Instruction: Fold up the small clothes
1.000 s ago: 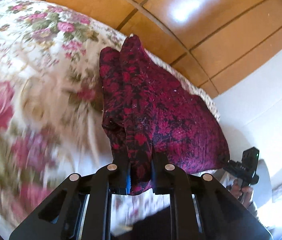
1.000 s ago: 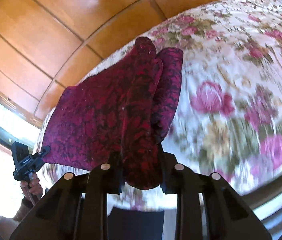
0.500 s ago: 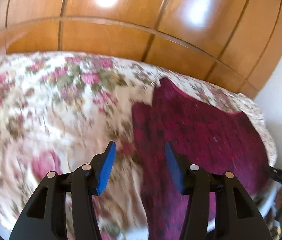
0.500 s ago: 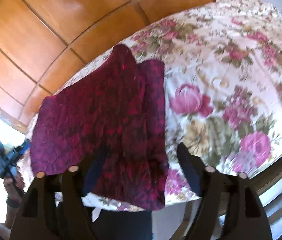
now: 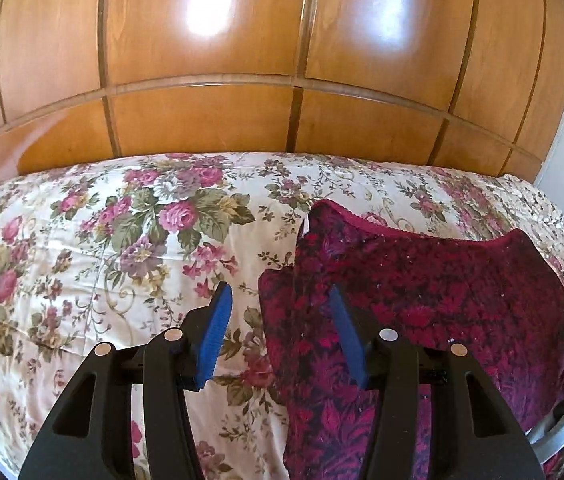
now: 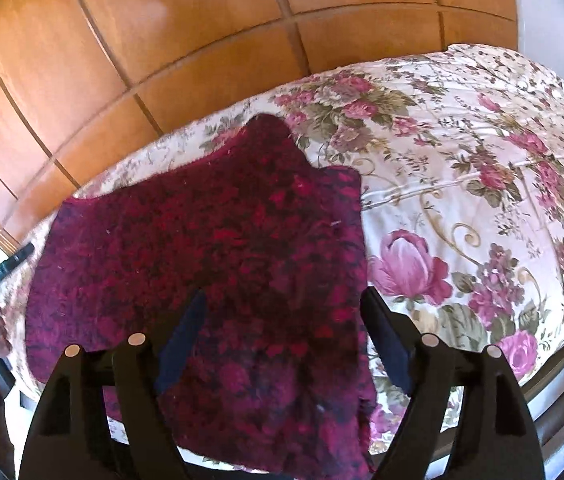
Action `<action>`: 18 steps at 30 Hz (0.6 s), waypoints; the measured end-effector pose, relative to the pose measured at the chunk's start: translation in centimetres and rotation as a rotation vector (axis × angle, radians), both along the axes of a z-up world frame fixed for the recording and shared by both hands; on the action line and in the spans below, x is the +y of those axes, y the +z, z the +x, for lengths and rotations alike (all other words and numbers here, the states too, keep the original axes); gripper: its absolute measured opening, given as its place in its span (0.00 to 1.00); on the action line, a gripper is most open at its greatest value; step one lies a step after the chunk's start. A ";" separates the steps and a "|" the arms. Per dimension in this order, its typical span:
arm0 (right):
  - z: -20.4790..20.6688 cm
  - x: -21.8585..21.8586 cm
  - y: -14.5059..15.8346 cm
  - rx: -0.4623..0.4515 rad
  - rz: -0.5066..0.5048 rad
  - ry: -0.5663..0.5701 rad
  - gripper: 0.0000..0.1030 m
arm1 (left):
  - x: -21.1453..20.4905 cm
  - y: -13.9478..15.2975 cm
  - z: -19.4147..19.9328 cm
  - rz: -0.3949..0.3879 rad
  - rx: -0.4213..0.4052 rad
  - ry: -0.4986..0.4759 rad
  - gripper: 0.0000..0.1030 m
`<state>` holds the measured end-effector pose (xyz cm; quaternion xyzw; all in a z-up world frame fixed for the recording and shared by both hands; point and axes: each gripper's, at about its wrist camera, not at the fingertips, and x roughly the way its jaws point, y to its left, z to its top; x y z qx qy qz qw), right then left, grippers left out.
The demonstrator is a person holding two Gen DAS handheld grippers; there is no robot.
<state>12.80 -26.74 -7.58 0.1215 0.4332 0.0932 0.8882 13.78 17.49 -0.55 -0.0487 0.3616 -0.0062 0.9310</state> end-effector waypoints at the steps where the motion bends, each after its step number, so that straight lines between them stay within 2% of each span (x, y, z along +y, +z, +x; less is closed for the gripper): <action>1: 0.1 0.4 -0.3 0.003 -0.013 0.005 0.79 | -0.1 0.0 0.1 0.001 -0.002 -0.005 0.49; 15: 0.9 -0.1 -2.2 0.036 0.019 -0.042 0.91 | -0.2 -0.7 1.6 -0.023 0.017 -0.060 0.48; 18: 0.9 -0.1 -2.3 0.039 0.023 -0.048 0.92 | -0.3 -0.8 2.0 -0.011 0.023 -0.072 0.44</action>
